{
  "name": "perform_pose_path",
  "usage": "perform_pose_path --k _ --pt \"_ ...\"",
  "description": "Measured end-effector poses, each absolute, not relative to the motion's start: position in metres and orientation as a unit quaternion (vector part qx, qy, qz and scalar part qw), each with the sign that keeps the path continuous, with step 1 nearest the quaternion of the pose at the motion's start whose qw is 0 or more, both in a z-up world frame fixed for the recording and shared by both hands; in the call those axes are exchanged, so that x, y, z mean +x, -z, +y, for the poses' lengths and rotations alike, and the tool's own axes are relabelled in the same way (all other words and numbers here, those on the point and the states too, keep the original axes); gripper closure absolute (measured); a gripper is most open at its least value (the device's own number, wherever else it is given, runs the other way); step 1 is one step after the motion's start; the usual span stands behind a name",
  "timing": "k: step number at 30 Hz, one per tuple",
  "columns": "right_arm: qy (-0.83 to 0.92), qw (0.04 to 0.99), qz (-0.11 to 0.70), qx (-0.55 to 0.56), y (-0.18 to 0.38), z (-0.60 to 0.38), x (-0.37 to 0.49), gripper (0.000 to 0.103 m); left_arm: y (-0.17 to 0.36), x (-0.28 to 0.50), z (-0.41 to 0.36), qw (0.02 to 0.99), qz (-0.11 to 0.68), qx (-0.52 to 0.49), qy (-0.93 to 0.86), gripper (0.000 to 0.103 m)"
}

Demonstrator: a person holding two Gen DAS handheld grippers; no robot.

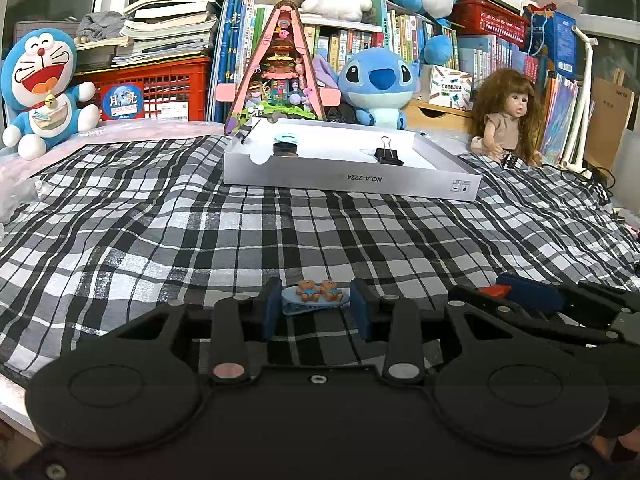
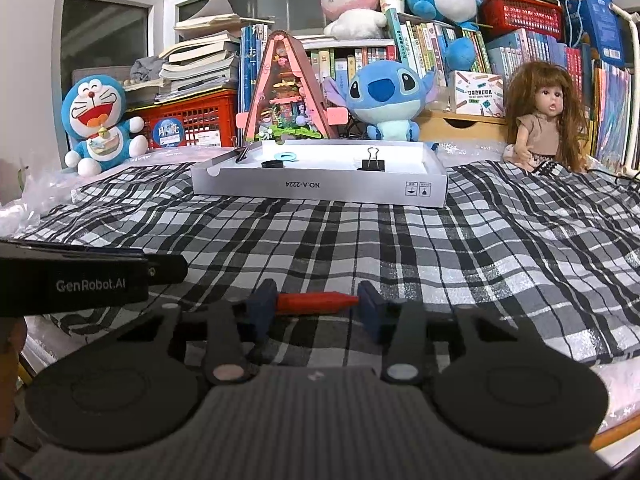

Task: Organize rigid objects
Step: 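Carry blue toy piece in left tool while right tool carries red stick into tray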

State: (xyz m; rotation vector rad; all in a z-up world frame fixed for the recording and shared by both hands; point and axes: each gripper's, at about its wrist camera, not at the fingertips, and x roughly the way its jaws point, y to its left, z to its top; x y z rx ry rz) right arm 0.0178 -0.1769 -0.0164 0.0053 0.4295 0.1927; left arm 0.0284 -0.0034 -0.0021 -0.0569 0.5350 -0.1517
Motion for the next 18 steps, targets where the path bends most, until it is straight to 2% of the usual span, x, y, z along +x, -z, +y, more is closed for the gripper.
perform_pose_path --k 18 --pt "-0.088 0.973 0.212 0.024 0.006 -0.183 0.027 0.054 -0.011 0.052 -0.015 0.961 0.266 -0.028 0.073 0.068"
